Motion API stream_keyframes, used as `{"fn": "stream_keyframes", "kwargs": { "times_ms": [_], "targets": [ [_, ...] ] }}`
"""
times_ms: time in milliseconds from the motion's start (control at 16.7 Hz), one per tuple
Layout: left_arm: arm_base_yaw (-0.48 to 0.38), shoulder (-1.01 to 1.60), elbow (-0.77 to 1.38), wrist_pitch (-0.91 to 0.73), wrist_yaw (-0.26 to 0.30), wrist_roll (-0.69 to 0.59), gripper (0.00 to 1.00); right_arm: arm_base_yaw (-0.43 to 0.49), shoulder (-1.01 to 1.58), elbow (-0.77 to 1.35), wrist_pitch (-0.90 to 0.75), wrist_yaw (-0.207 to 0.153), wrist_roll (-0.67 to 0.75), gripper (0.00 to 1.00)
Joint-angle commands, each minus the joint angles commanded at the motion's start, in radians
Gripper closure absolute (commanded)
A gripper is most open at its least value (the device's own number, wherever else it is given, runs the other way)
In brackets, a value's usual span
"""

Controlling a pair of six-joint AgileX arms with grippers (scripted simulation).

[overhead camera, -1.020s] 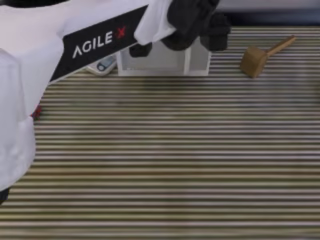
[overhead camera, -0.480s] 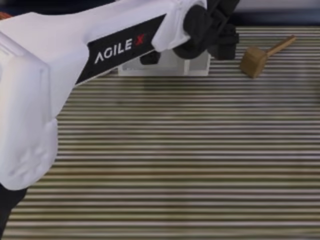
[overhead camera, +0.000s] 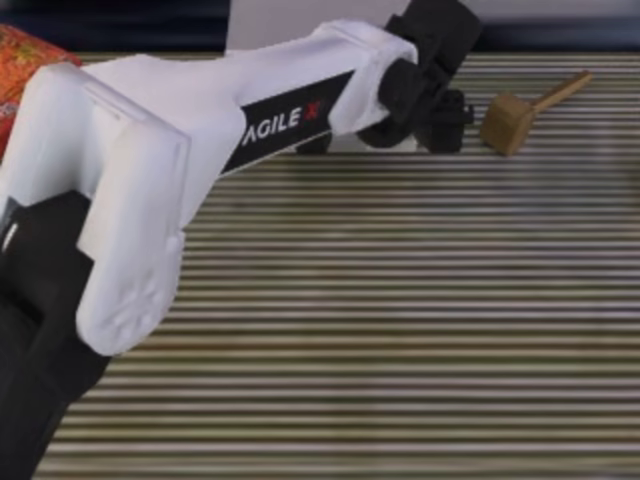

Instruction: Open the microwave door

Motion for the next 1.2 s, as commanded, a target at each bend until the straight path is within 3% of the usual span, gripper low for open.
{"fn": "stream_keyframes", "kwargs": {
  "times_ms": [180,960,1200],
  "targets": [
    [0.0,0.001,0.001,0.0,0.0,0.0,0.0,0.0,0.0,0.0,0.0,0.0,0.0,0.0],
    [0.0,0.001,0.001,0.0,0.0,0.0,0.98,0.0,0.0,0.0,0.0,0.0,0.0,0.0],
    [0.0,0.001,0.001,0.0,0.0,0.0,1.0,0.0,0.0,0.0,0.0,0.0,0.0,0.0]
  ]
}}
